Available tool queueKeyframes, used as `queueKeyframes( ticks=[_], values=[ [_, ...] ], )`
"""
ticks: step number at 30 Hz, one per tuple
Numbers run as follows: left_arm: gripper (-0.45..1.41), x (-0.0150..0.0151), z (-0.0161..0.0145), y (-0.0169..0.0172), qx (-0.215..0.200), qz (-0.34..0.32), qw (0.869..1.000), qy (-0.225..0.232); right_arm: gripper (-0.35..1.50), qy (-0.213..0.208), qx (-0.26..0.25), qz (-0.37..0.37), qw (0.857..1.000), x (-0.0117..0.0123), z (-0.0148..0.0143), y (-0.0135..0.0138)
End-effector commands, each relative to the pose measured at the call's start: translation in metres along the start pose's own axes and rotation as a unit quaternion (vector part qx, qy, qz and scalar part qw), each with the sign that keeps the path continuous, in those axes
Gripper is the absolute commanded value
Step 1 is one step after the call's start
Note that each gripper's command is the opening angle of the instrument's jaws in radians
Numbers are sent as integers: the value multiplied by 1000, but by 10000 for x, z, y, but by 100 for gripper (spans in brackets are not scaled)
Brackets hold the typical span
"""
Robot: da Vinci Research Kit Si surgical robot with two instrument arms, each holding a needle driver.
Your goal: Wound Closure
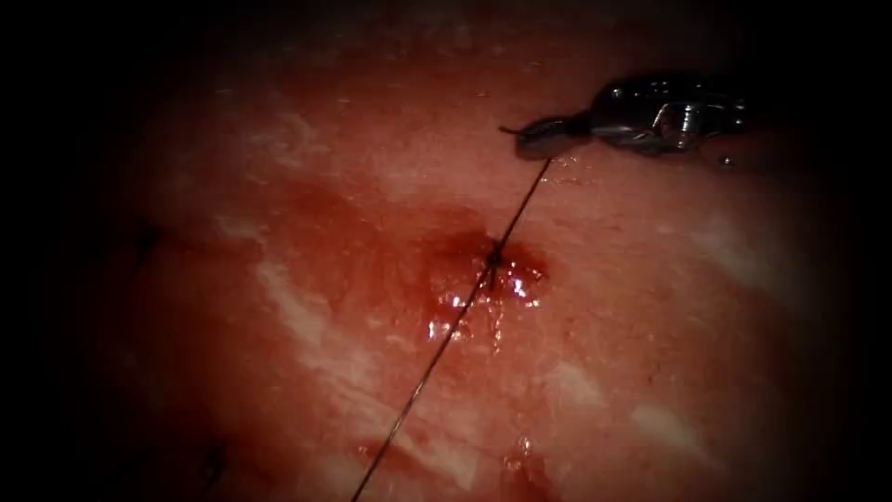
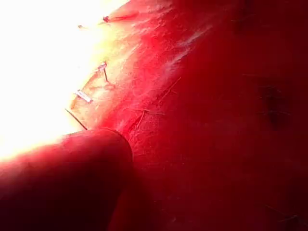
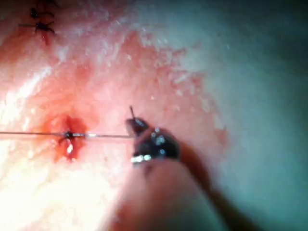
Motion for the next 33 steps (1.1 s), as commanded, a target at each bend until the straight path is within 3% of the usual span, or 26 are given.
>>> queueKeyframes(
  ticks=[1,5,7,9,10,11,14,17,22,26,27,33],
  values=[
    [-45,8,5,9,-2,0,1000,3,-35,0,0,-1,1000,-5,9,-4],
    [-45,5,-2,-6,-2,-14,1000,9,-35,10,26,7,1000,-5,17,-18],
    [-45,4,-12,-29,20,-31,999,21,-35,22,23,15,999,-2,18,-26],
    [-45,-1,-28,-74,53,-50,997,34,-35,45,31,20,998,6,12,-39],
    [-45,-3,-33,-91,67,-53,996,37,-20,55,31,23,998,8,10,-42],
    [-45,-7,-40,-114,83,-64,994,43,15,68,32,27,997,11,5,-46],
    [-45,-18,-56,-167,118,-79,988,53,93,94,35,35,994,18,-7,-53],
    [-45,-35,-74,-230,153,-101,981,61,116,114,35,-1,993,19,-25,-57],
    [-45,-53,-92,-308,185,-128,971,76,133,136,11,7,991,8,-60,-58],
    [-45,-58,-89,-356,196,-133,968,81,135,137,-19,20,990,-8,-83,-61],
    [-45,-58,-79,-378,194,-136,968,88,135,139,-34,23,989,-16,-86,-69],
    [-45,-57,-33,-426,192,-134,967,102,123,143,-27,14,989,-26,-73,-101]
  ],
)
